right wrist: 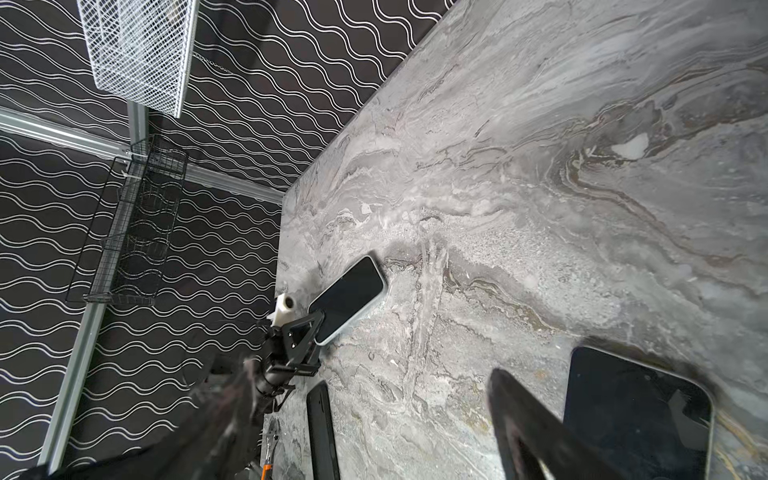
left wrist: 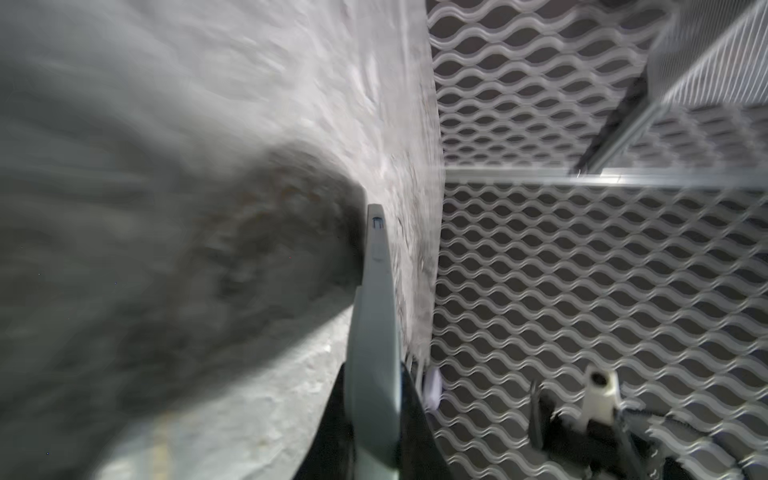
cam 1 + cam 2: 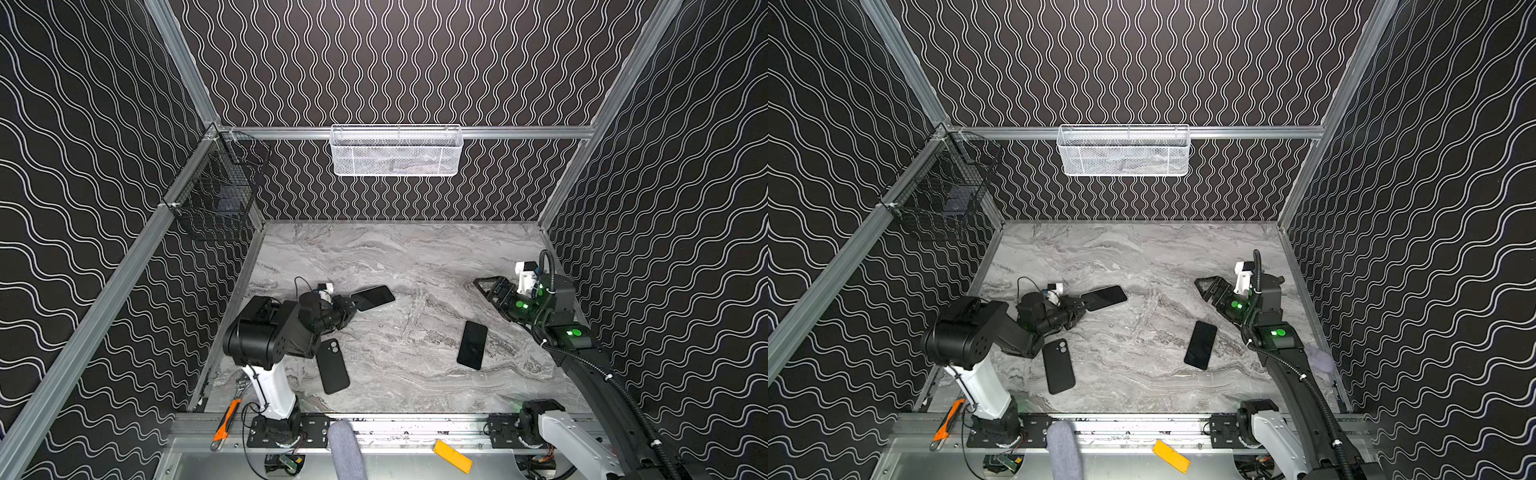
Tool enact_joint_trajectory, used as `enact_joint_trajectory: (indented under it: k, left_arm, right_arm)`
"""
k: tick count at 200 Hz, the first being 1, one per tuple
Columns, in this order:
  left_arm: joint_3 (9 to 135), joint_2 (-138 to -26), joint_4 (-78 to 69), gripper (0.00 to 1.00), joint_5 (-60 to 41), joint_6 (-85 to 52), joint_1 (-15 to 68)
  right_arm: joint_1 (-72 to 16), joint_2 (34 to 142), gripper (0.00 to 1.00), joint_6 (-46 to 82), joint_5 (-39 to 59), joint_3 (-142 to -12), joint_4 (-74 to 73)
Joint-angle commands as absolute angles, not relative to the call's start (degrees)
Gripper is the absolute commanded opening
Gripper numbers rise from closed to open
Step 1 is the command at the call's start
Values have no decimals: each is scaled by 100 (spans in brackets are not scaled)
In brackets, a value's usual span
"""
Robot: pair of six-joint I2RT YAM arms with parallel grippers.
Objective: Put the phone into the phone case
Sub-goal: 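Lift the light-blue cased phone with the left gripper, carry it nearer the robot, set down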
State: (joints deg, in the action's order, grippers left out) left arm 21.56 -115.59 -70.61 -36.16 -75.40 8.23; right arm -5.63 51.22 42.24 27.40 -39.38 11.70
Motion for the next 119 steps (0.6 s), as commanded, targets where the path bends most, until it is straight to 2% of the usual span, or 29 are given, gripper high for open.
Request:
enact_joint_trajectory:
  k: [1,69,98,119]
  left_arm:
    - [2133,-11605,-8366,0,-3456,-7910,700]
    - [2306,-9936,-4825,0,-3023,-6286,606]
    - [2834,-9913,-4113,0,-3646,-5894,639]
    - [3360,-9801,-3015,0,-4149,-5325,689]
  right_arm:
    - [-567,5108,90,4191,2821,-3905,1039]
    - [-571,5098,90,4269,2900,-3762,847]
    - [-571,5163,90,4251,2968,-3812,826]
    - [-571,5190,90,4225,3004,-3864,842]
